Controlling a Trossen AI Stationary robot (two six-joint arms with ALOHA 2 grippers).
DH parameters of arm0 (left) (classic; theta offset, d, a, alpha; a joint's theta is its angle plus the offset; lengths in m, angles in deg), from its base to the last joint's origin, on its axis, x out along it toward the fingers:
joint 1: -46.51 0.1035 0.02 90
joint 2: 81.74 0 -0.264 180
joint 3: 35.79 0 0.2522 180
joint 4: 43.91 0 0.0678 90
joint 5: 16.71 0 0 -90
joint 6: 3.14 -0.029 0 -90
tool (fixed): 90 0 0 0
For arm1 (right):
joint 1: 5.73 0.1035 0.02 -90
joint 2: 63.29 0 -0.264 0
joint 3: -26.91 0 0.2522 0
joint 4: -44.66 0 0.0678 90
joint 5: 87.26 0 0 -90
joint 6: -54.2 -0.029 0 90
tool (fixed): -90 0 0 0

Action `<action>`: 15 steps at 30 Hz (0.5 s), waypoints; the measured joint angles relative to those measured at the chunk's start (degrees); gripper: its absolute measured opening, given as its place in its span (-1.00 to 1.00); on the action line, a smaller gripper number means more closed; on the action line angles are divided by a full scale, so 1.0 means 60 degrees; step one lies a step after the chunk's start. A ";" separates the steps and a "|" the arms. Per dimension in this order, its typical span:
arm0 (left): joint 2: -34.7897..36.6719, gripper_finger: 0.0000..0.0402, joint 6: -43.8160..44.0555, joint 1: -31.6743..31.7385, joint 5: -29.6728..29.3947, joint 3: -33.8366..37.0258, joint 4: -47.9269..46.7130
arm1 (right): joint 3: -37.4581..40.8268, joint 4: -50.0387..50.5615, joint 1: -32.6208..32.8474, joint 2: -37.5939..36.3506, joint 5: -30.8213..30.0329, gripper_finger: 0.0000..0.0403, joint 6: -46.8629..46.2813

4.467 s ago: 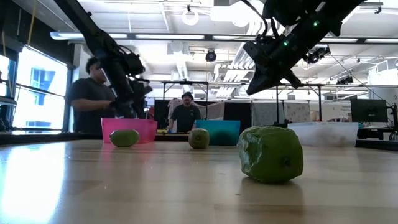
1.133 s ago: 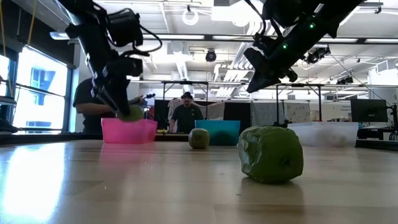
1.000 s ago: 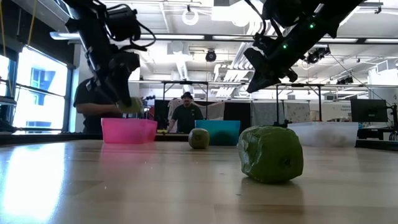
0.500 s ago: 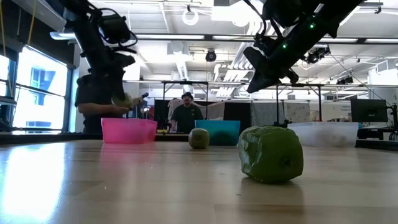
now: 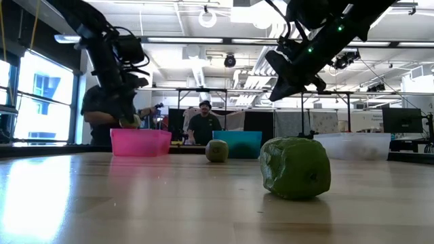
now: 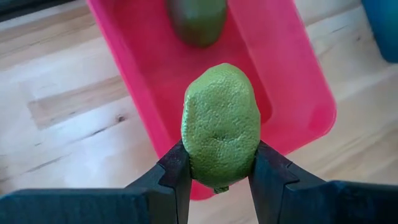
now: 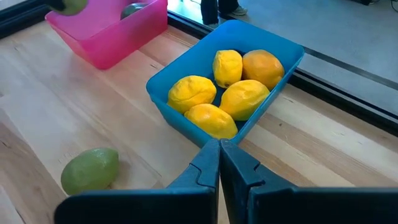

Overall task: Sort produce into baskets
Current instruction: Put the lime into the red bin

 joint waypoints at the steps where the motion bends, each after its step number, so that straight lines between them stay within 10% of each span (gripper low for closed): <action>1: -0.0041 -0.50 -0.0056 0.0000 0.0054 0.0000 0.0084 | 0.0000 0.0000 -0.0004 0.0000 0.0000 -1.00 0.0000; 15: -0.0932 -0.51 -0.0451 0.0461 0.0076 -0.0007 0.0298 | 0.0000 -0.0004 -0.0002 0.0000 0.0042 -1.00 -0.0534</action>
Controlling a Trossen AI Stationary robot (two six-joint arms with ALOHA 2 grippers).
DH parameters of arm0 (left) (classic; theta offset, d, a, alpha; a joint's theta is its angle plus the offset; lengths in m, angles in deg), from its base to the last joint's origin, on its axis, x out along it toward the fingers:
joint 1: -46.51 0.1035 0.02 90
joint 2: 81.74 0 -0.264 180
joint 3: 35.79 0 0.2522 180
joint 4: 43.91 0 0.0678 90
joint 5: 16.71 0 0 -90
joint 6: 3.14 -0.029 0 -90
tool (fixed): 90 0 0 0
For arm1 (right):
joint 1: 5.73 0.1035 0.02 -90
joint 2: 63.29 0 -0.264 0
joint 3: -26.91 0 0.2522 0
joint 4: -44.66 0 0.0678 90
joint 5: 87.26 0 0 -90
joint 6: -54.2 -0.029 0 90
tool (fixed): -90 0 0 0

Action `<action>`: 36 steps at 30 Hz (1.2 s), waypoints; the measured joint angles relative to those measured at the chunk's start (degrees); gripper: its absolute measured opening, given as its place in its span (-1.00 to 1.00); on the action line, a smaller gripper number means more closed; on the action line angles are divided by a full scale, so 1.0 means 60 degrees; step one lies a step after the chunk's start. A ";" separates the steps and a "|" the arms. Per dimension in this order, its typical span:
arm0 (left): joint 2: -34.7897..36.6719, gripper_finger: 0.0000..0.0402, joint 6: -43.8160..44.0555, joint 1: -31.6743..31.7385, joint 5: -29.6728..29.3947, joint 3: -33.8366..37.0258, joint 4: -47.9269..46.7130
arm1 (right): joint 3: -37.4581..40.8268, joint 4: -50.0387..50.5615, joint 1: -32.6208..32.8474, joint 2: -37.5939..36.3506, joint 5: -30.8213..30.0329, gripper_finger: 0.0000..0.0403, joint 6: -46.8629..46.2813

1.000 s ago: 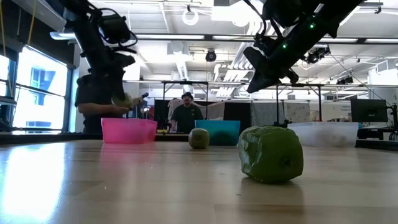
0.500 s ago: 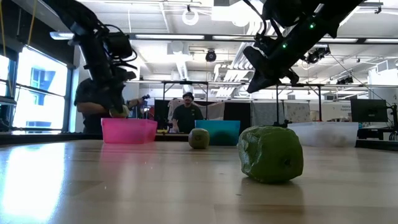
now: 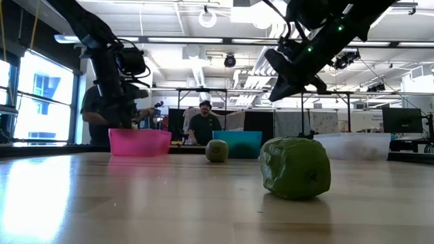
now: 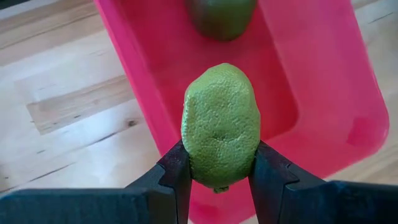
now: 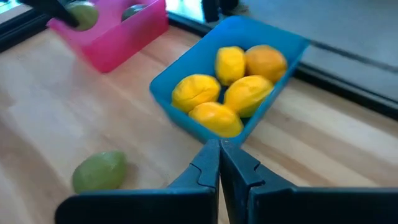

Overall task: Sort produce into baskets
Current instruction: Put the lime into the red bin

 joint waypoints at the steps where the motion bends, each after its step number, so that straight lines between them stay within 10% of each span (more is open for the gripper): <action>1: -0.0017 -0.51 -0.0057 0.0054 0.0003 0.0000 -0.0004 | 0.0000 0.0004 -0.0001 0.0000 0.0118 -1.00 -0.0001; 36: -0.0020 -0.16 -0.1137 0.0285 -0.0930 0.0004 0.0943 | 0.0000 0.0004 0.0010 0.0000 0.1163 -1.00 -0.0319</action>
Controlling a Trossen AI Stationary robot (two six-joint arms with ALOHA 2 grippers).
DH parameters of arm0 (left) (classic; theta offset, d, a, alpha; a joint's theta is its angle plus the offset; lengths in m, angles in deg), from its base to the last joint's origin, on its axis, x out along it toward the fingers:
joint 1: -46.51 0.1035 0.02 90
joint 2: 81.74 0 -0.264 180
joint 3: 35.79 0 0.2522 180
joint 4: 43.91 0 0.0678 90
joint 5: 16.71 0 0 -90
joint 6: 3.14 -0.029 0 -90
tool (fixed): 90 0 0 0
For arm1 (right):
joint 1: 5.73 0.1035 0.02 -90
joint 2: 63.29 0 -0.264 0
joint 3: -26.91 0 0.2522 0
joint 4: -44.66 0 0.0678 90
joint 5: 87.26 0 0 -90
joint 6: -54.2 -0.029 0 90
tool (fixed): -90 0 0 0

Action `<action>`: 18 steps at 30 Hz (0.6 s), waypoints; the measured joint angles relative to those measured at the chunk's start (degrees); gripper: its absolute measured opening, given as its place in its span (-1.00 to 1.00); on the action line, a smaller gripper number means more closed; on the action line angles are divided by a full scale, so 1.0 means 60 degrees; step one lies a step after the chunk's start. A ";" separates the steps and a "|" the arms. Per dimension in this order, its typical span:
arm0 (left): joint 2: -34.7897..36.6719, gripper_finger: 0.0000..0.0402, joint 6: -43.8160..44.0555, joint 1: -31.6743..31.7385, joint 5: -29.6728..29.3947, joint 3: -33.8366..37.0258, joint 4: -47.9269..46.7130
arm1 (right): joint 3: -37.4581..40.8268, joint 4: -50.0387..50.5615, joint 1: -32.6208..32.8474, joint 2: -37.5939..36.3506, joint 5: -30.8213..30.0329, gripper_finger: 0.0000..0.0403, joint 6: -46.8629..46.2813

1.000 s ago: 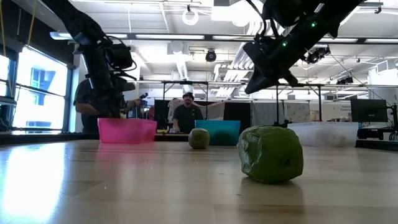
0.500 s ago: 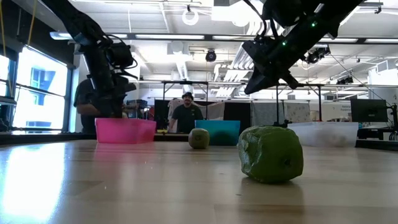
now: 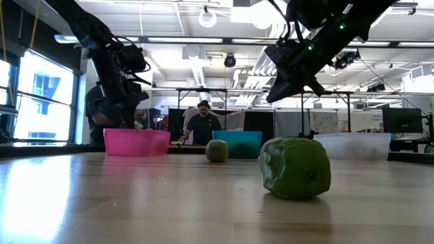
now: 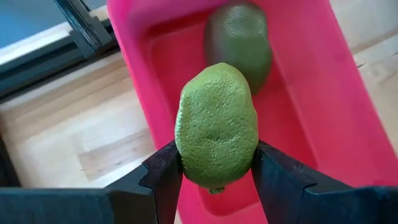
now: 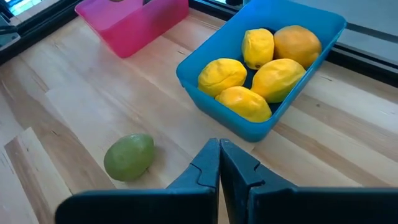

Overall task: Sort produce into baskets
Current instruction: Put the lime into the red bin

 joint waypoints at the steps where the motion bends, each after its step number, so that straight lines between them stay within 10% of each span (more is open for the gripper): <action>1: 0.0002 -0.16 -0.0058 0.0000 -0.0050 0.0000 0.0000 | 0.0000 0.0000 0.0000 0.0000 0.0003 -1.00 0.0062; 18: 0.0378 0.09 -0.0213 -0.0039 0.0223 0.0007 -0.0932 | 0.0000 -0.0048 -0.0011 0.0000 0.1115 -0.26 0.0856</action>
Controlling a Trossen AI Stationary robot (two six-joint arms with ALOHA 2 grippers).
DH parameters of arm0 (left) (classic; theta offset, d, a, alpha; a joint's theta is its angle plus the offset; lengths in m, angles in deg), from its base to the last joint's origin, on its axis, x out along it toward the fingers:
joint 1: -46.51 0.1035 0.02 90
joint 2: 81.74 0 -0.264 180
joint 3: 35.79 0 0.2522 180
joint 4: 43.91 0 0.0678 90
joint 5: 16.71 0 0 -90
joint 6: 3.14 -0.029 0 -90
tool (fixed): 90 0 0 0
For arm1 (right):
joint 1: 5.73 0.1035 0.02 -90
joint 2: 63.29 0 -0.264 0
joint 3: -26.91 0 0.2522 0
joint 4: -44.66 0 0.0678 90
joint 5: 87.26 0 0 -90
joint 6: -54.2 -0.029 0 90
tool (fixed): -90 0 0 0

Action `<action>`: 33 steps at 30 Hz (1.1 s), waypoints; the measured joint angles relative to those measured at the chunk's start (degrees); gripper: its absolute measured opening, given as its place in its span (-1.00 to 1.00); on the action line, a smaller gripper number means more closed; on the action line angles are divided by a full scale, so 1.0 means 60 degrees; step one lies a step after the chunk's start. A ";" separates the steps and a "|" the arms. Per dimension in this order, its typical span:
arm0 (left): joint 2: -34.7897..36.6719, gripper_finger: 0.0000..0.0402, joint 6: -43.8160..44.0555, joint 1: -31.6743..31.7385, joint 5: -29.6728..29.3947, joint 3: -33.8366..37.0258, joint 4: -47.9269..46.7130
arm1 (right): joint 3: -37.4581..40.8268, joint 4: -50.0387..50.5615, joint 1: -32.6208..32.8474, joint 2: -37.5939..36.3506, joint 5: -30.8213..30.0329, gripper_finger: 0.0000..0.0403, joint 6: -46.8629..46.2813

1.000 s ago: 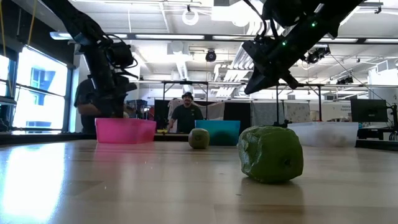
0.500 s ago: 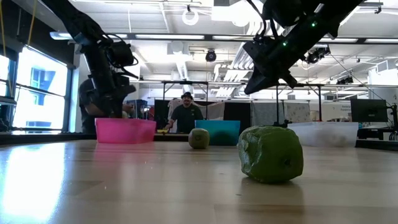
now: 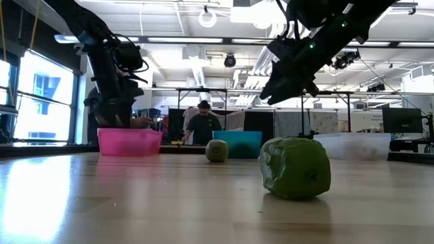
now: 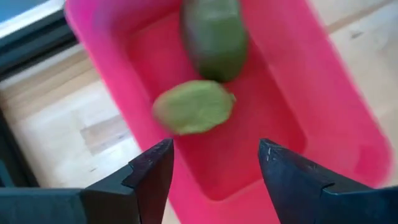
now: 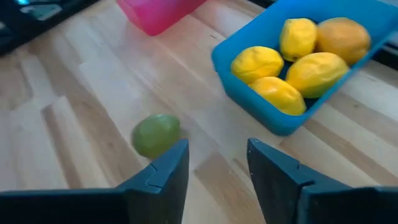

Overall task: Sort produce into baskets
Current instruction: Put the lime into the red bin

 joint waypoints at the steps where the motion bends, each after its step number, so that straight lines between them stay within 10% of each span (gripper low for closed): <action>1: 0.0071 0.06 -0.0081 -0.0037 0.0086 0.0000 0.0017 | 0.0000 -0.0062 0.0000 0.0000 0.0123 -0.24 0.0007; 18: 0.3877 -0.95 0.0343 -0.2903 0.0394 0.1536 0.3521 | -0.0002 -0.0644 0.0592 0.0011 0.0968 0.08 0.0141; 33: 0.4806 -0.99 0.0588 -0.4241 0.0321 0.1759 0.3924 | -0.1985 -0.0223 0.1340 0.2828 -0.1157 0.57 -0.3317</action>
